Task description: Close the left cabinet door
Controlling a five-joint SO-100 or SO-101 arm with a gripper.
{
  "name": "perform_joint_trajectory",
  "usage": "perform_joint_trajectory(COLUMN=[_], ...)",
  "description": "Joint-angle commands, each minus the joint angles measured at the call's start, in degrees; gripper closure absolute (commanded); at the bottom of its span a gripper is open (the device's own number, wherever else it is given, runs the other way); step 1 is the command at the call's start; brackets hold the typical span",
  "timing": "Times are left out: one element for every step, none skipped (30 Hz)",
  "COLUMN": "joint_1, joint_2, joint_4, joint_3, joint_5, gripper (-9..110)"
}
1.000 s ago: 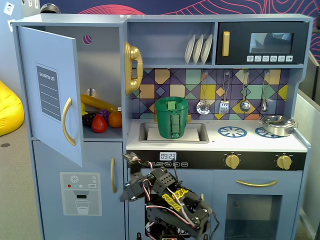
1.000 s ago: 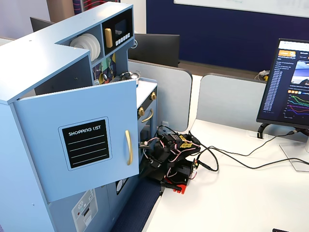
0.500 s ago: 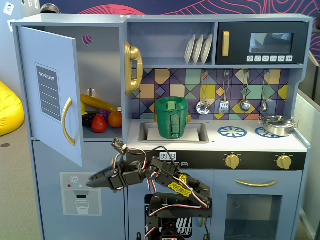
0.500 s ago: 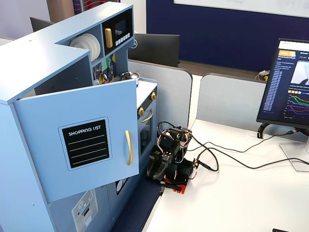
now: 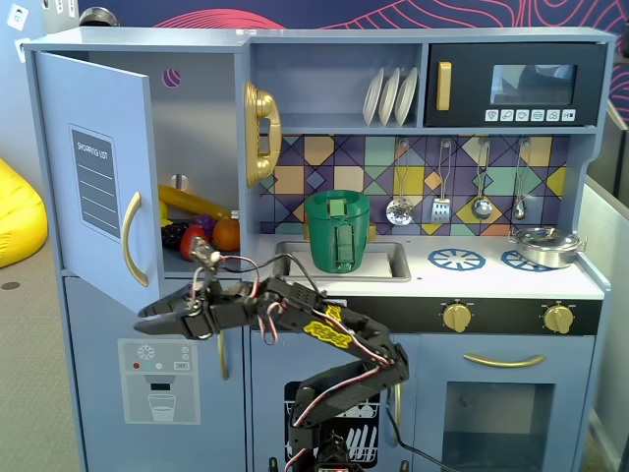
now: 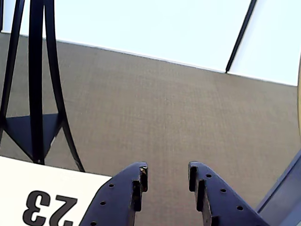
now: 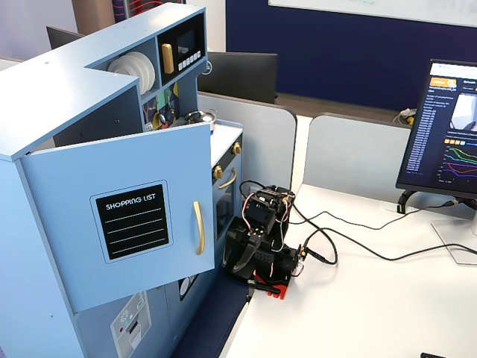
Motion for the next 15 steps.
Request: perform_joint_trajectory(joint_1=[2.5, 3.2, 4.0, 4.7, 5.4, 6.3, 7.1, 8.1, 9.1, 10.0, 11.1, 12.3, 13.9, 15.6, 17.2], joint_2=[-4.0, -4.7, -5.1, -5.5, -5.8, -6.0, -6.1, -6.1, -5.9, -5.7, -5.5, -5.4, -5.4, -5.4, -5.4], joint_4=[-1.9, -2.0, -2.0, -2.0, -2.0, -2.0, -2.0, -1.9, -1.7, -1.3, -0.9, -0.5, 0.2, 0.5, 0.6], joint_3=[-8.0, -8.5, -9.1, -9.6, -10.0, -10.4, -10.6, -10.8, -10.8, -10.9, -11.0, -11.0, -11.1, -11.1, -11.2], joint_5=[-1.1, -1.1, -1.1, -1.1, -1.0, -0.8, -0.6, -0.5, -0.4, -0.3, -0.3, -0.3, -0.3, -0.4, -0.4], gripper=[102, 102, 102, 102, 102, 102, 102, 102, 102, 102, 102, 102, 102, 102, 102])
